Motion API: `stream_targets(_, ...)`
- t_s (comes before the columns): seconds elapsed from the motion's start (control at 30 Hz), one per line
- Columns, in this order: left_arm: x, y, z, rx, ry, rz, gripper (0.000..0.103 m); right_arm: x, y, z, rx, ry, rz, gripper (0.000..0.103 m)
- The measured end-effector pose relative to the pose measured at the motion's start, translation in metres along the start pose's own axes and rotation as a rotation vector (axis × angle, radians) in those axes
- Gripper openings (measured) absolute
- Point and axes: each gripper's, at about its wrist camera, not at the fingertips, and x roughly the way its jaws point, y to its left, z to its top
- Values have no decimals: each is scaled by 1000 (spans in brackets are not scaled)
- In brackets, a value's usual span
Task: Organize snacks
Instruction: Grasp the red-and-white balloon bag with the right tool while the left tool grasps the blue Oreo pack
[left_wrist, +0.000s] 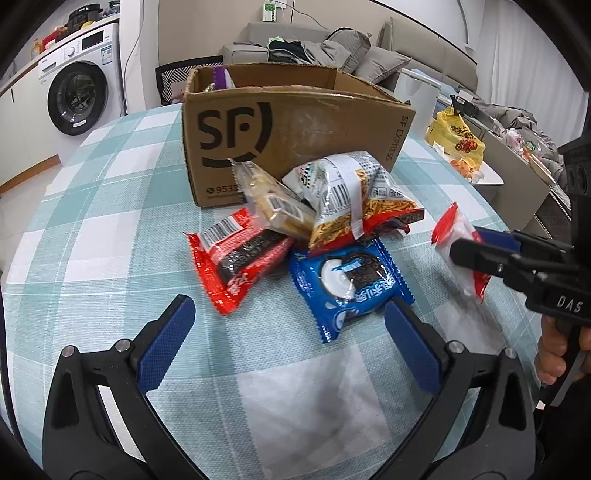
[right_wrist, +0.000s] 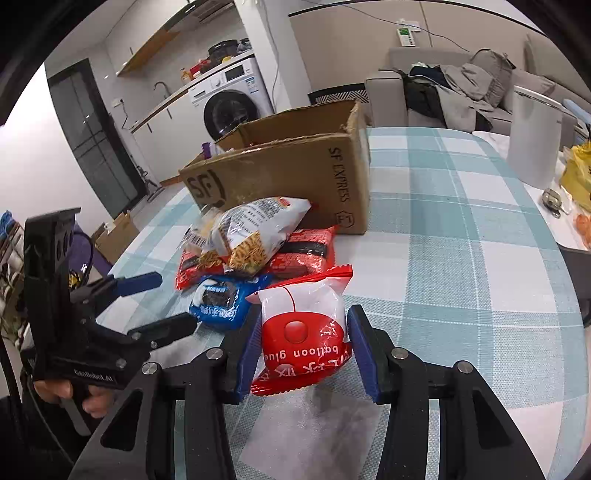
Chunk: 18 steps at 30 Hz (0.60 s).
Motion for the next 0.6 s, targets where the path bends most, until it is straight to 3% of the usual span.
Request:
stream_targets(0.33,11,-36,1,12,36,-63,102,-4,-9,3,37,-3,-7,47)
stream_targets(0.6,30,-61,2,28,80,-54,102,-8,-12,2,46,-5,-12,47)
